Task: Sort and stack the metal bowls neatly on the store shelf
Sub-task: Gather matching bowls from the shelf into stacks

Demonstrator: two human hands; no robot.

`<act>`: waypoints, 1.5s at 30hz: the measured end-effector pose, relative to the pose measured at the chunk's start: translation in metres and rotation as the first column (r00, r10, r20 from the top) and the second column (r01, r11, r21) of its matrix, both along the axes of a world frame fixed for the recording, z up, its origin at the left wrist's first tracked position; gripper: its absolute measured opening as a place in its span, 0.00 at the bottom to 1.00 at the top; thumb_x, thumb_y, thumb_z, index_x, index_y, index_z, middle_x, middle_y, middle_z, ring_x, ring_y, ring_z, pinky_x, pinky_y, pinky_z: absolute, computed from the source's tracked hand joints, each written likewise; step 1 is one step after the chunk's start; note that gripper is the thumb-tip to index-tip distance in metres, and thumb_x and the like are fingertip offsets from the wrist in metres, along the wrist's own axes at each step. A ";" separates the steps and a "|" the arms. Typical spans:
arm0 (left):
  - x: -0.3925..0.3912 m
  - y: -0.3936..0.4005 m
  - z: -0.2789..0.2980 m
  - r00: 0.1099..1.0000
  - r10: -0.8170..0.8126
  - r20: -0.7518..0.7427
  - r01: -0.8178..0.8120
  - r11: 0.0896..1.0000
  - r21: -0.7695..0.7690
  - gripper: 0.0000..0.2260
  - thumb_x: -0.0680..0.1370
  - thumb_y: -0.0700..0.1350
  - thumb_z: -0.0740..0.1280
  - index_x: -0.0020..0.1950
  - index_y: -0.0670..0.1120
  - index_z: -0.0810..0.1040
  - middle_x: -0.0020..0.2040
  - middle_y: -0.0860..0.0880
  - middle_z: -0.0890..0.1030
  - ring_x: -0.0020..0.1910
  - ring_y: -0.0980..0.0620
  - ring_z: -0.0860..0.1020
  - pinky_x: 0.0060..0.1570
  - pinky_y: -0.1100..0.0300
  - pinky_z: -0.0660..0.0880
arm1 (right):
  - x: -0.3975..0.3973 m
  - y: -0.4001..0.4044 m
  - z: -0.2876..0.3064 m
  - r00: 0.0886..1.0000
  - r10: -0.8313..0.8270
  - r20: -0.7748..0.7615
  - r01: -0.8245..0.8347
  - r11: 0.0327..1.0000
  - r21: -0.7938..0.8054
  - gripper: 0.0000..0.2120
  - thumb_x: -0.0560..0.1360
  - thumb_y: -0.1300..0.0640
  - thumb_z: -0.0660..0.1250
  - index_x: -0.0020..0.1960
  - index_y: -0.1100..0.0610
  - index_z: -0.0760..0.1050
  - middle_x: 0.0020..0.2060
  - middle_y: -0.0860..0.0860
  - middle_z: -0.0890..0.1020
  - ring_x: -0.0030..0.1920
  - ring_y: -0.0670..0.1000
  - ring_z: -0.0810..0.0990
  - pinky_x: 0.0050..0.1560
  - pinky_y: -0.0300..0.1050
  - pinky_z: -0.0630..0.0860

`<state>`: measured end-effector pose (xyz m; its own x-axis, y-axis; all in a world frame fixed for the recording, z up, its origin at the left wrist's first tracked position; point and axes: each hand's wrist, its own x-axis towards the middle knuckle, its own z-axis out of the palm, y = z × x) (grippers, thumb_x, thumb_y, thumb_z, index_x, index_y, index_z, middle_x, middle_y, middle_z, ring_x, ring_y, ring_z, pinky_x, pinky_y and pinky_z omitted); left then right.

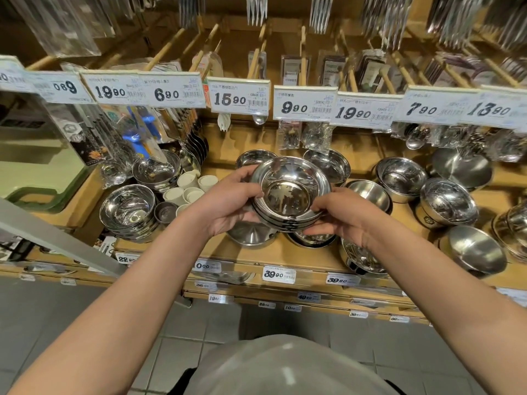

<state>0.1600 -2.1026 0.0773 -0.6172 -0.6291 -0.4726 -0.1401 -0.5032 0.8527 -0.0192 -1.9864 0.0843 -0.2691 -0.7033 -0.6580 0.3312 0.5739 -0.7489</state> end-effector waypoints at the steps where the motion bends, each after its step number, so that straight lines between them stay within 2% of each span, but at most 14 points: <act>1: 0.000 -0.002 -0.003 1.000 -0.001 0.000 0.001 1.000 0.009 0.18 0.79 0.31 0.64 0.64 0.50 0.75 0.61 0.36 0.81 0.49 0.38 0.86 0.42 0.40 0.84 | 0.000 0.000 -0.001 1.000 -0.011 0.005 0.011 1.000 0.003 0.08 0.79 0.73 0.60 0.55 0.63 0.70 0.32 0.58 0.86 0.36 0.58 0.88 0.30 0.48 0.84; 4: 0.004 -0.007 -0.014 1.000 0.012 0.023 -0.012 0.999 0.031 0.15 0.81 0.44 0.67 0.68 0.47 0.75 0.60 0.41 0.83 0.54 0.42 0.85 0.45 0.47 0.85 | -0.003 0.000 -0.005 0.998 -0.063 0.017 0.063 0.998 0.013 0.12 0.78 0.73 0.61 0.58 0.62 0.69 0.43 0.63 0.86 0.40 0.62 0.88 0.32 0.51 0.85; 6: 0.010 -0.008 -0.024 0.993 0.049 0.112 -0.049 0.999 0.001 0.12 0.83 0.50 0.65 0.62 0.45 0.78 0.51 0.45 0.86 0.49 0.49 0.86 0.42 0.53 0.84 | -0.007 0.001 -0.007 0.997 -0.079 -0.011 0.079 0.997 0.019 0.11 0.78 0.73 0.61 0.57 0.60 0.70 0.45 0.63 0.84 0.40 0.62 0.88 0.31 0.50 0.85; 8: 0.016 -0.009 -0.043 0.962 0.099 0.254 -0.094 0.995 -0.029 0.11 0.84 0.48 0.63 0.56 0.42 0.78 0.44 0.44 0.86 0.42 0.49 0.85 0.39 0.56 0.83 | -0.011 0.002 -0.008 0.995 -0.098 -0.032 0.099 0.995 0.016 0.10 0.78 0.73 0.62 0.52 0.59 0.70 0.47 0.61 0.83 0.39 0.60 0.88 0.30 0.49 0.84; 10: 0.021 -0.005 -0.065 0.920 0.100 0.379 -0.108 0.994 -0.001 0.08 0.82 0.42 0.64 0.56 0.38 0.77 0.49 0.38 0.86 0.42 0.46 0.83 0.37 0.57 0.80 | -0.015 0.003 -0.010 0.992 -0.123 -0.027 0.123 0.992 0.015 0.11 0.78 0.72 0.62 0.52 0.58 0.70 0.49 0.61 0.82 0.39 0.61 0.88 0.30 0.48 0.84; 14: 0.022 0.003 -0.106 0.856 0.095 0.508 -0.125 0.992 0.026 0.06 0.81 0.40 0.67 0.50 0.37 0.77 0.43 0.38 0.82 0.39 0.46 0.77 0.40 0.55 0.75 | -0.019 0.004 -0.017 0.984 -0.180 -0.012 0.180 0.984 0.010 0.17 0.79 0.71 0.62 0.65 0.58 0.70 0.53 0.60 0.81 0.39 0.60 0.88 0.31 0.48 0.85; 19: 0.020 -0.004 -0.134 0.837 0.224 0.500 -0.280 0.959 0.039 0.06 0.79 0.38 0.70 0.47 0.37 0.76 0.38 0.40 0.78 0.36 0.47 0.75 0.34 0.54 0.72 | -0.017 0.009 -0.027 0.973 -0.229 -0.031 0.229 0.973 0.001 0.18 0.78 0.73 0.62 0.66 0.62 0.73 0.55 0.61 0.83 0.43 0.60 0.88 0.29 0.46 0.84; 23: 0.019 -0.011 -0.141 0.821 0.241 0.518 -0.294 0.955 0.022 0.12 0.77 0.39 0.73 0.56 0.36 0.76 0.47 0.37 0.84 0.31 0.47 0.79 0.29 0.59 0.78 | -0.009 0.011 -0.032 0.966 -0.259 -0.022 0.259 0.966 0.008 0.17 0.78 0.73 0.62 0.64 0.61 0.73 0.52 0.60 0.85 0.44 0.60 0.88 0.30 0.48 0.84; 30: 0.023 -0.006 -0.116 0.864 0.261 0.430 -0.309 0.950 0.045 0.13 0.81 0.35 0.65 0.65 0.36 0.72 0.54 0.35 0.82 0.32 0.47 0.82 0.24 0.63 0.78 | -0.008 0.010 -0.031 0.957 -0.290 -0.018 0.290 0.957 0.013 0.12 0.78 0.73 0.62 0.55 0.59 0.75 0.47 0.59 0.85 0.39 0.58 0.88 0.33 0.50 0.84; 34: 0.037 -0.001 -0.081 0.904 0.244 0.350 -0.271 0.962 0.030 0.12 0.82 0.33 0.59 0.66 0.38 0.71 0.41 0.39 0.78 0.22 0.52 0.78 0.27 0.61 0.78 | -0.020 0.003 -0.025 0.949 -0.315 -0.011 0.315 0.949 -0.001 0.14 0.79 0.71 0.62 0.63 0.62 0.73 0.53 0.61 0.84 0.43 0.59 0.88 0.35 0.50 0.85; 36: 0.047 0.000 -0.062 0.912 0.259 0.319 -0.280 0.960 0.022 0.11 0.82 0.32 0.60 0.64 0.37 0.71 0.42 0.38 0.80 0.25 0.49 0.81 0.32 0.57 0.81 | -0.026 -0.001 -0.021 0.945 -0.327 -0.002 0.327 0.945 -0.022 0.15 0.79 0.71 0.62 0.65 0.63 0.72 0.55 0.62 0.83 0.42 0.59 0.88 0.34 0.49 0.85; 39: 0.065 0.000 -0.037 0.888 0.336 0.313 -0.346 0.938 -0.023 0.08 0.81 0.33 0.62 0.60 0.36 0.72 0.41 0.36 0.85 0.31 0.44 0.84 0.30 0.57 0.82 | -0.029 -0.010 -0.022 0.939 -0.344 0.008 0.344 0.938 -0.033 0.15 0.80 0.70 0.62 0.65 0.62 0.71 0.55 0.61 0.82 0.41 0.59 0.88 0.30 0.47 0.84; 42: 0.085 -0.001 -0.019 0.861 0.415 0.296 -0.419 0.906 -0.050 0.11 0.81 0.35 0.64 0.64 0.40 0.71 0.50 0.36 0.83 0.34 0.43 0.86 0.28 0.59 0.82 | -0.019 -0.019 -0.030 0.956 -0.291 -0.023 0.291 0.956 -0.024 0.09 0.80 0.70 0.62 0.57 0.59 0.73 0.53 0.59 0.83 0.45 0.61 0.87 0.30 0.49 0.84; 45: 0.105 0.001 -0.004 0.840 0.475 0.263 -0.478 0.877 -0.057 0.13 0.82 0.34 0.62 0.66 0.39 0.71 0.53 0.35 0.82 0.36 0.42 0.86 0.28 0.61 0.81 | 0.002 -0.030 -0.049 0.977 -0.212 -0.039 0.211 0.977 -0.020 0.10 0.79 0.71 0.62 0.58 0.62 0.74 0.49 0.61 0.85 0.44 0.61 0.86 0.30 0.48 0.82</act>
